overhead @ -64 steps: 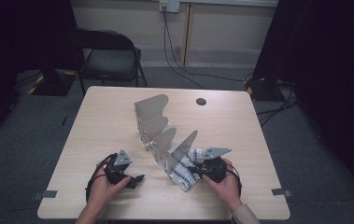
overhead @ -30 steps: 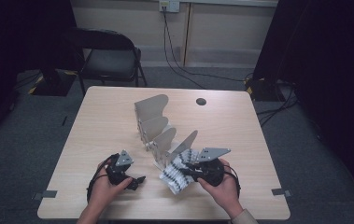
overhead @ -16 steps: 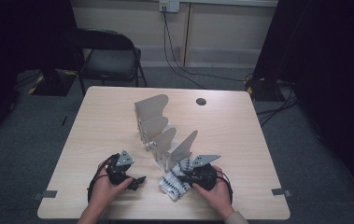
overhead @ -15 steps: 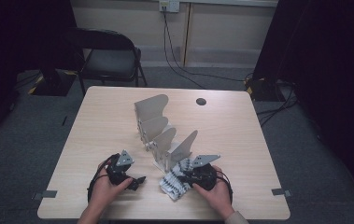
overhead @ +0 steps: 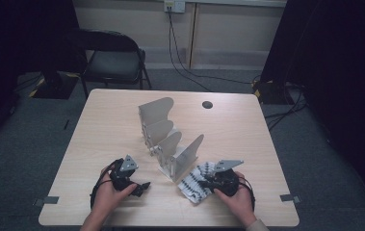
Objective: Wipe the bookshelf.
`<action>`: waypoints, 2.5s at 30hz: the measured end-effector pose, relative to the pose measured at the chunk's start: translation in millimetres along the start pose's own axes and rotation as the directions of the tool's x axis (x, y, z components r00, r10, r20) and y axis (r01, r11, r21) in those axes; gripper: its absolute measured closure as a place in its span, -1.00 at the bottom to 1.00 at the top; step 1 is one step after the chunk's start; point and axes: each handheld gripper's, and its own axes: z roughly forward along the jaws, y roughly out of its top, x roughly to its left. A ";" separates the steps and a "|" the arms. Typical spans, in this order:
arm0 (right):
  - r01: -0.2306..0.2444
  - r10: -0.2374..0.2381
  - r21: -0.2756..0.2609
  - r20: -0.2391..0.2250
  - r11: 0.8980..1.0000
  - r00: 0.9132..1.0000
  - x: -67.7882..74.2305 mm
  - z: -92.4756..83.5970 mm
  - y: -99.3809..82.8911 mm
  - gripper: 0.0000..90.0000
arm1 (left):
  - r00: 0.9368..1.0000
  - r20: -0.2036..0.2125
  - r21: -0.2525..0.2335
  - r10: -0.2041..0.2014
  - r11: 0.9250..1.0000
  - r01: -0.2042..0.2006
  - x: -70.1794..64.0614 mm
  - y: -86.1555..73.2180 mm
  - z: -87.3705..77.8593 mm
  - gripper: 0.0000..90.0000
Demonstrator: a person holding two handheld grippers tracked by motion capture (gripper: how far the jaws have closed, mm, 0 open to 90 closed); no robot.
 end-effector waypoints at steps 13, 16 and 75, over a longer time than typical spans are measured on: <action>-0.052 0.051 0.003 0.109 0.999 0.993 -28.5 -25.3 -15.0 0.64 | 1.000 0.022 0.008 0.022 1.000 -0.022 -4.2 3.7 -4.4 -0.61; -0.061 0.060 0.001 0.125 0.998 0.990 -33.9 -28.7 -17.2 0.64 | 1.000 0.031 0.015 0.004 1.000 -0.004 -4.0 4.3 -5.3 -0.65; -0.057 0.063 -0.030 0.296 0.998 0.953 -45.3 -54.3 -54.6 -0.61 | 0.993 0.091 0.007 -0.070 0.998 0.070 2.5 92.8 -64.5 -0.51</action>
